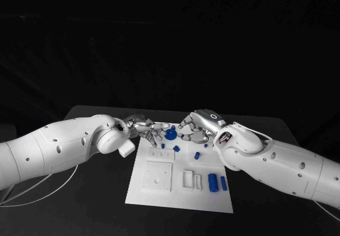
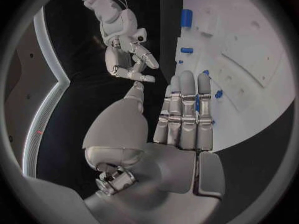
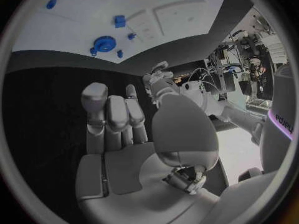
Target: Assemble the parts on the task board
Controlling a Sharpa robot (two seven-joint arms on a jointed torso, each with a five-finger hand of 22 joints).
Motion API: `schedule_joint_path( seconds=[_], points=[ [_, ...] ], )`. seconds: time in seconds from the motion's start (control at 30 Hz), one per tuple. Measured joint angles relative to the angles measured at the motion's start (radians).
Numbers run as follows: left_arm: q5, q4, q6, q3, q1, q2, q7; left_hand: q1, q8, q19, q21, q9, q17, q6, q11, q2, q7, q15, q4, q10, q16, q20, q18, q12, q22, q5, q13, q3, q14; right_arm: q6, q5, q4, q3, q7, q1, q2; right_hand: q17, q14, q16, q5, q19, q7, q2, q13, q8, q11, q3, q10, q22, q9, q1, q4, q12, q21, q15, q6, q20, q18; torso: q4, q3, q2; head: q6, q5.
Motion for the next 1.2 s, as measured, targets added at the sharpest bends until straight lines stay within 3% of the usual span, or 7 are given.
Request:
schedule_joint_path(
  seconds=[0.43,0.73,0.8,0.87,0.97,1.2],
  points=[
    [-0.012,-0.002,-0.006,-0.004,0.000,-0.009,-0.008,0.007,0.000,0.000,0.000,-0.009,-0.003,0.000,0.004,0.015,0.000,0.000,-0.033,-0.004,-0.004,0.000,0.000,0.000,0.000,0.000,-0.001,-0.022,0.000,0.025,0.007,-0.031,0.001,-0.015,0.000,0.004,0.000,0.000,-0.008,-0.019,0.000,0.000,-0.004,-0.002,0.000,0.000,-0.005,0.000,0.000,0.000,0.004,0.005,-0.009,0.000,0.000,0.000,0.000,0.000,-0.0006,0.0004,-0.002,-0.001,-0.002],
    [-0.005,-0.001,-0.007,-0.004,0.000,-0.015,-0.008,0.012,0.000,0.000,0.000,-0.010,-0.003,0.000,0.004,0.020,0.000,0.000,-0.037,-0.004,-0.004,0.000,0.000,0.000,0.000,0.000,-0.002,-0.026,0.000,0.075,0.001,-0.065,0.001,-0.050,0.000,0.035,-0.011,-0.002,-0.030,-0.098,0.000,0.010,-0.006,-0.015,0.000,0.012,-0.025,-0.012,0.000,0.000,0.006,0.025,-0.028,-0.031,0.002,-0.023,0.000,0.000,-0.0004,-0.0009,-0.001,-0.002,-0.002],
    [-0.002,-0.001,-0.008,-0.004,0.000,-0.017,-0.008,0.012,0.000,0.000,0.000,-0.012,-0.003,0.000,0.004,0.020,0.000,0.000,-0.041,-0.004,-0.004,0.000,0.000,0.000,0.000,0.000,-0.002,-0.031,0.000,0.091,-0.003,-0.080,0.001,-0.065,0.000,0.048,-0.016,-0.006,-0.035,-0.141,0.000,0.014,-0.008,-0.021,0.000,0.018,-0.034,-0.019,0.000,0.000,0.008,0.034,-0.036,-0.048,0.006,-0.033,0.000,0.016,-0.0004,-0.0009,-0.001,-0.002,-0.003],
    [0.002,-0.001,-0.009,-0.004,0.000,-0.019,-0.008,0.010,0.000,0.000,0.000,-0.013,-0.003,0.000,0.003,0.022,0.000,0.000,-0.043,-0.004,-0.004,0.000,0.000,0.000,0.000,0.000,-0.002,-0.029,0.000,0.111,-0.009,-0.101,0.001,-0.084,-0.001,0.066,-0.021,-0.011,-0.045,-0.204,0.000,0.018,-0.012,-0.030,0.000,0.020,-0.048,-0.031,0.000,0.000,0.012,0.048,-0.044,-0.067,0.010,-0.048,0.000,0.016,-0.0003,-0.0010,-0.001,-0.002,-0.004],
    [0.008,-0.001,-0.010,-0.004,0.000,-0.020,-0.008,0.011,0.000,0.000,0.000,-0.015,-0.003,0.000,0.003,0.027,0.000,0.000,-0.046,-0.004,-0.004,0.000,0.000,0.000,0.000,0.000,-0.003,-0.030,0.000,0.137,-0.019,-0.134,-0.001,-0.113,-0.003,0.096,-0.023,-0.012,-0.045,-0.244,0.000,0.023,-0.020,-0.034,0.000,0.020,-0.062,-0.031,0.000,0.000,0.020,0.062,-0.044,-0.074,0.012,-0.052,0.000,0.016,0.0008,-0.0012,-0.001,-0.002,-0.005],
    [0.021,-0.001,-0.012,-0.004,0.000,-0.018,-0.008,0.013,0.000,0.000,0.000,-0.018,-0.003,-0.004,0.003,0.029,0.004,0.000,-0.049,-0.004,-0.004,0.000,0.000,0.000,-0.001,0.000,-0.003,-0.034,0.000,0.183,-0.042,-0.215,-0.020,-0.172,-0.009,0.168,-0.026,-0.012,-0.045,-0.259,0.003,0.019,-0.029,-0.039,0.000,0.023,-0.066,-0.034,0.000,0.000,0.029,0.077,-0.040,-0.081,0.012,-0.056,0.005,0.016,0.0039,-0.0022,-0.001,-0.004,-0.006]
  ],
)
